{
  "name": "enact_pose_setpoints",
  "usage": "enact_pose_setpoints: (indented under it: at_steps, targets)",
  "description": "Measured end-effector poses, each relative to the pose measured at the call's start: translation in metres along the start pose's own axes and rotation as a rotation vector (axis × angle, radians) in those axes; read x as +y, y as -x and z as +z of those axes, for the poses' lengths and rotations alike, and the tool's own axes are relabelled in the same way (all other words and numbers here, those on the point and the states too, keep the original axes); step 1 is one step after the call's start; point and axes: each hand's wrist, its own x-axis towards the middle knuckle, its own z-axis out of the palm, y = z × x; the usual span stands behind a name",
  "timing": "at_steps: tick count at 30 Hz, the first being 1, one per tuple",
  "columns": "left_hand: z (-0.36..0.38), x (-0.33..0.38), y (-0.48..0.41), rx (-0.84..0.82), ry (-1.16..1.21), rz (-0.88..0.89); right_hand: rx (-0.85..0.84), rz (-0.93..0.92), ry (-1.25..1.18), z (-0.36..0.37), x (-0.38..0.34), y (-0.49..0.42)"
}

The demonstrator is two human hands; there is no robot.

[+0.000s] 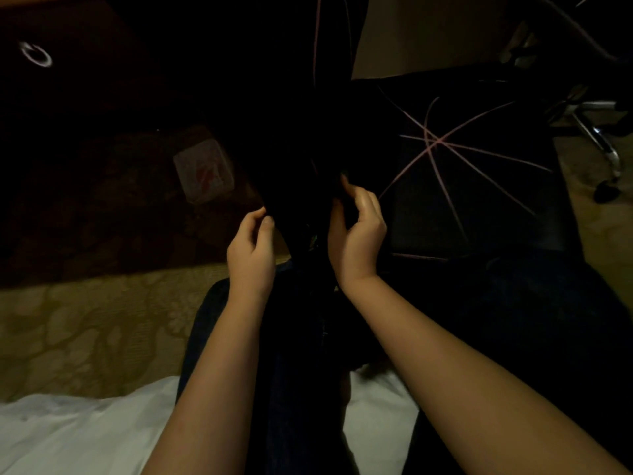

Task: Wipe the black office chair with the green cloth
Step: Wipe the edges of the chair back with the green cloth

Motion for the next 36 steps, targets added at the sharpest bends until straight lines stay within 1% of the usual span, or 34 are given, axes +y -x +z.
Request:
enact_pose_setpoints:
  at_steps: [2,6,11,18,21,23,26,31,33,36]
  targets:
    - [0.001,-0.002,0.000,0.004,0.001,0.000,-0.021,0.026,-0.005,0.002,0.001,0.007]
    - [0.002,-0.006,-0.001,0.023,0.003,0.007,-0.006,0.136,-0.121,0.010,0.003,0.012]
    - [0.003,-0.010,-0.004,0.038,0.025,0.013,-0.015,0.255,-0.162,0.021,0.001,0.013]
    - [0.000,-0.013,-0.007,0.019,0.027,0.009,-0.105,0.434,-0.195,0.018,-0.004,0.004]
    - [0.000,-0.011,-0.005,0.017,0.041,0.011,-0.106,0.454,-0.183,0.008,-0.009,-0.004]
    - [0.001,-0.010,-0.006,0.011,0.050,0.016,-0.089,0.459,-0.270,0.000,-0.014,-0.010]
    - [0.000,-0.011,-0.005,-0.001,0.053,0.015,-0.133,0.291,-0.210,-0.015,-0.024,-0.013]
    - [0.001,-0.011,-0.002,0.004,0.006,0.029,-0.184,-0.040,-0.244,-0.040,-0.052,-0.026]
    - [0.001,-0.009,0.001,0.001,-0.008,0.035,-0.201,-0.108,-0.272,-0.045,-0.062,-0.031]
    - [0.000,-0.007,0.007,-0.008,-0.024,0.035,-0.163,-0.155,-0.264,-0.047,-0.065,-0.026]
